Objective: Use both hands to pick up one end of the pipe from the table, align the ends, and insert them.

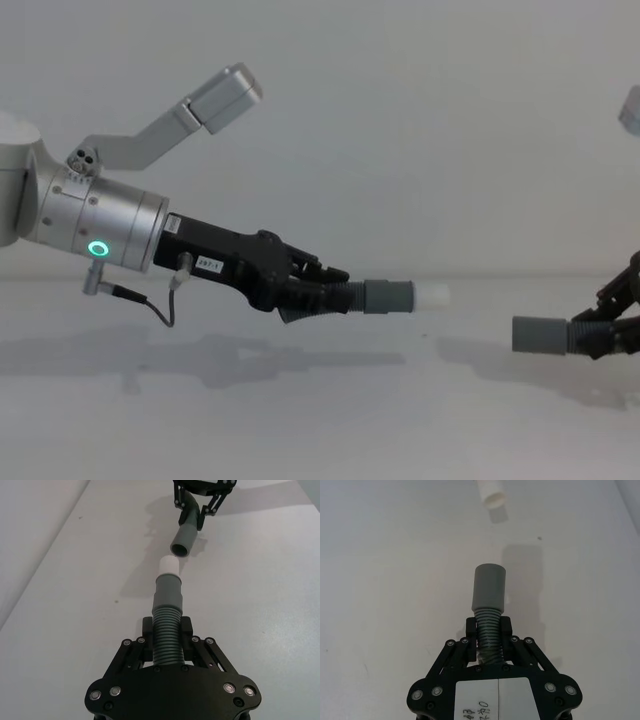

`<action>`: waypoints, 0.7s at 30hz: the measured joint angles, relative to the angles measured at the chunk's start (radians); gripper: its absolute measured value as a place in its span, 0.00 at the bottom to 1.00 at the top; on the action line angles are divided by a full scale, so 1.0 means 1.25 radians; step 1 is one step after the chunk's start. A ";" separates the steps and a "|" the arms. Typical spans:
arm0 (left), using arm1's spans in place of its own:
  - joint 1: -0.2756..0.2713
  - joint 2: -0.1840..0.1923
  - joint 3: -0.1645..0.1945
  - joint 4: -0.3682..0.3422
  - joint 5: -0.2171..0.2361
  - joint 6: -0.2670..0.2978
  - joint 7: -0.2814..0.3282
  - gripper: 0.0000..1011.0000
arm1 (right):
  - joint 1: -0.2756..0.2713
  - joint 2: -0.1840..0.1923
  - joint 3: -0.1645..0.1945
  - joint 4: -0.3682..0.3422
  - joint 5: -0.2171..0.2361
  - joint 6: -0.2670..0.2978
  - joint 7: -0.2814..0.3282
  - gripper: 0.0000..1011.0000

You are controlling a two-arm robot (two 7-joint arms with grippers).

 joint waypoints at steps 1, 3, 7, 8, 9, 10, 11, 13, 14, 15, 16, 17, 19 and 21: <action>0.000 0.000 0.000 0.000 0.000 0.000 0.000 0.31 | 0.000 0.001 0.001 -0.002 0.000 0.000 0.000 0.26; -0.001 0.001 0.001 0.000 0.001 -0.001 -0.001 0.31 | -0.001 0.003 0.003 -0.007 0.000 0.000 -0.001 0.26; -0.002 0.002 0.003 0.000 0.001 -0.001 -0.003 0.31 | -0.001 0.005 0.008 -0.020 0.004 -0.004 -0.001 0.26; -0.003 0.002 0.003 0.000 0.002 -0.001 -0.003 0.31 | -0.001 0.005 0.009 -0.022 0.005 -0.005 0.000 0.26; -0.003 0.002 0.003 0.000 0.002 -0.002 -0.004 0.31 | -0.001 0.005 0.009 -0.023 0.006 -0.006 0.000 0.26; -0.003 0.003 0.004 0.000 0.002 -0.002 -0.005 0.31 | 0.000 0.004 0.010 -0.025 0.008 -0.008 0.000 0.26; -0.004 0.003 0.004 0.000 0.002 -0.002 -0.005 0.31 | 0.001 0.002 0.010 -0.026 0.008 -0.009 0.001 0.26; -0.004 0.003 0.004 0.000 0.002 -0.002 -0.005 0.31 | 0.003 0.000 0.010 -0.026 0.009 -0.011 0.002 0.26; -0.004 0.003 0.004 0.000 0.002 -0.002 -0.006 0.31 | 0.005 -0.002 0.010 -0.026 0.010 -0.013 0.003 0.26; -0.004 0.003 0.005 0.000 0.002 -0.002 -0.006 0.31 | 0.006 -0.004 0.009 -0.026 0.011 -0.014 0.004 0.26; -0.004 0.004 0.005 0.000 0.002 -0.002 -0.006 0.31 | 0.009 -0.007 0.009 -0.025 0.011 -0.016 0.005 0.26; -0.004 0.004 0.005 0.000 0.002 -0.002 -0.006 0.31 | 0.010 -0.008 0.008 -0.024 0.011 -0.017 0.006 0.26; -0.005 0.004 0.005 0.000 0.003 -0.002 -0.006 0.31 | 0.013 -0.012 0.007 -0.021 0.012 -0.020 0.008 0.26; -0.005 0.004 0.005 0.000 0.003 -0.003 -0.007 0.31 | 0.015 -0.015 0.005 -0.019 0.013 -0.021 0.008 0.26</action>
